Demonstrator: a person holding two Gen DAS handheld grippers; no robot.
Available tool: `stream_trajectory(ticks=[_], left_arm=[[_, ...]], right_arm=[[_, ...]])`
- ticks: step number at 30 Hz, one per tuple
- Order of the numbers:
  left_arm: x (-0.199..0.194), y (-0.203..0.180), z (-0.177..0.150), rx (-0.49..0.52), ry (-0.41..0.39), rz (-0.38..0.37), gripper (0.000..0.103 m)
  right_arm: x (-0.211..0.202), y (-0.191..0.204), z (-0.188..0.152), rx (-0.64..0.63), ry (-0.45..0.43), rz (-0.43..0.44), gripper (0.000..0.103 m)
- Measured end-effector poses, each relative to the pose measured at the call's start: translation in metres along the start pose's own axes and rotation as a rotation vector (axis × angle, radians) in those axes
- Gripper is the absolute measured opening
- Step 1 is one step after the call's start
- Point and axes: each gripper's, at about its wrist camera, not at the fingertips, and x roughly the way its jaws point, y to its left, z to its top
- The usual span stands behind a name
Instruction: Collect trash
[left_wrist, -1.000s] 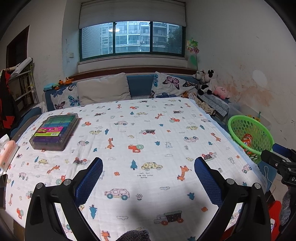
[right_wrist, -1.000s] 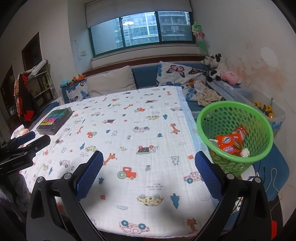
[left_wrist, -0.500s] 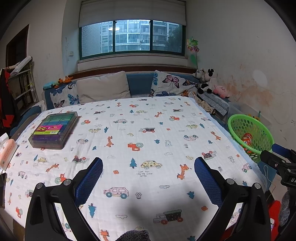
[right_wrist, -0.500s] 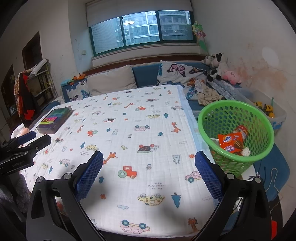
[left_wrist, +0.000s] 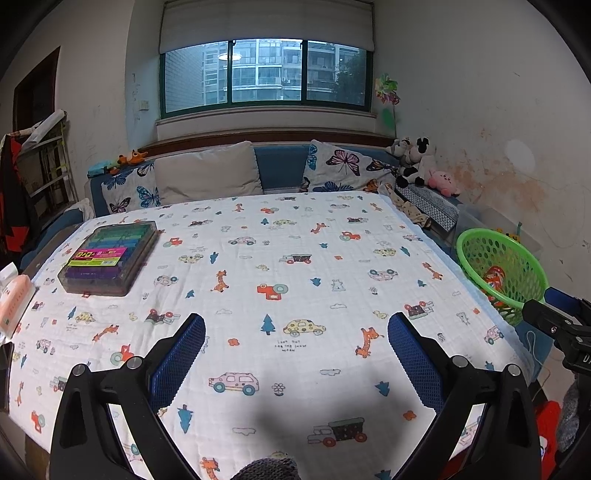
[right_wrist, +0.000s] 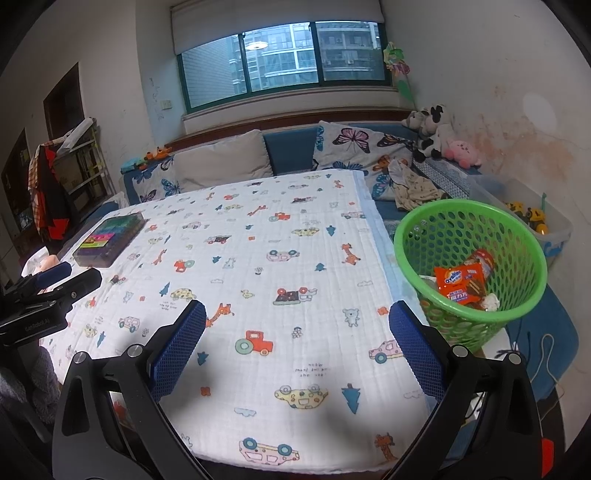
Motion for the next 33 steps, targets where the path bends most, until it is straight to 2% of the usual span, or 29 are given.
stream_trajectory(ticks=[33], left_arm=[[0.0010, -0.0001, -0.0009, -0.005, 0.006, -0.001, 0.096]], right_arm=[[0.0001, 0.0031, 0.0012, 0.003, 0.003, 0.008, 0.098]])
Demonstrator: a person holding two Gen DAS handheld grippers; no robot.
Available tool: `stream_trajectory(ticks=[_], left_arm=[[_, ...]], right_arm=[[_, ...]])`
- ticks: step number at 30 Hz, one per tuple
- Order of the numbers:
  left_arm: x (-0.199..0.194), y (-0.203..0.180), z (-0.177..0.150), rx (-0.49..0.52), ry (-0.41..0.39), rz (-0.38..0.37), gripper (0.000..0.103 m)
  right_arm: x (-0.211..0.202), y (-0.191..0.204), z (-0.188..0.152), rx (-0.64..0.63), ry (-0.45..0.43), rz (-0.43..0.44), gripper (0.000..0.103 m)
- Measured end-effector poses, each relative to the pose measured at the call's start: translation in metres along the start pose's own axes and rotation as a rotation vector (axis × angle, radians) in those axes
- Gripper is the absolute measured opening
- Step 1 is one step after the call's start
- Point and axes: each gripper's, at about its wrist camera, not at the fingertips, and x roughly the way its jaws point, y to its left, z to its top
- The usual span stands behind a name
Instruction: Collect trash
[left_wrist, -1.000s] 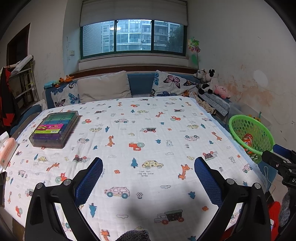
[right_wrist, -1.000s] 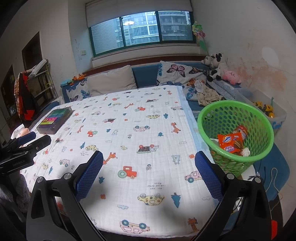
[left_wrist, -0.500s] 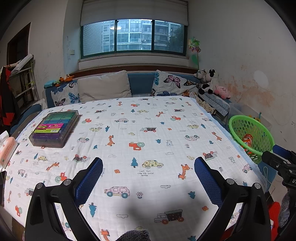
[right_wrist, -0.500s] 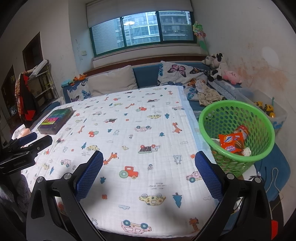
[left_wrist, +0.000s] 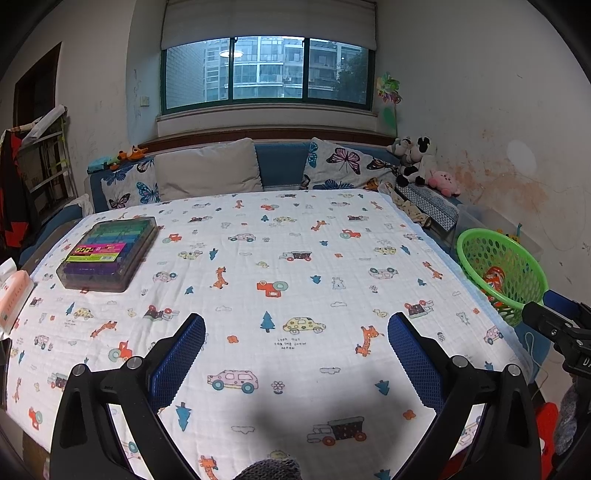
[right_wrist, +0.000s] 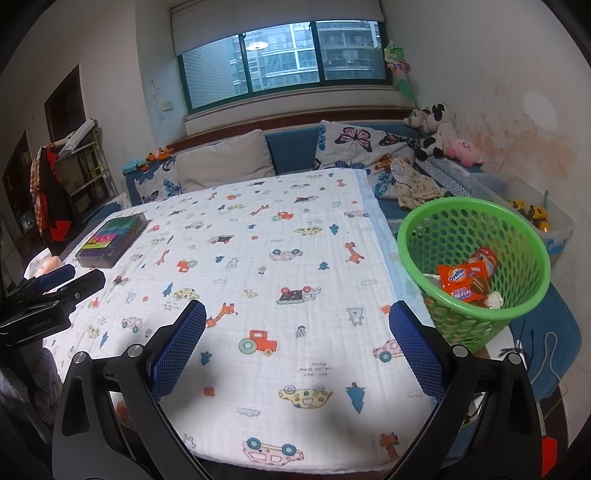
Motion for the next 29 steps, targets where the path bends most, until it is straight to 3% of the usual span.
stream_trajectory(ticks=[29], left_arm=[[0.0019, -0.0063, -0.0065, -0.002, 0.002, 0.004, 0.096]], right_arm=[[0.0054, 0.0046, -0.0018, -0.003, 0.002, 0.010, 0.098]])
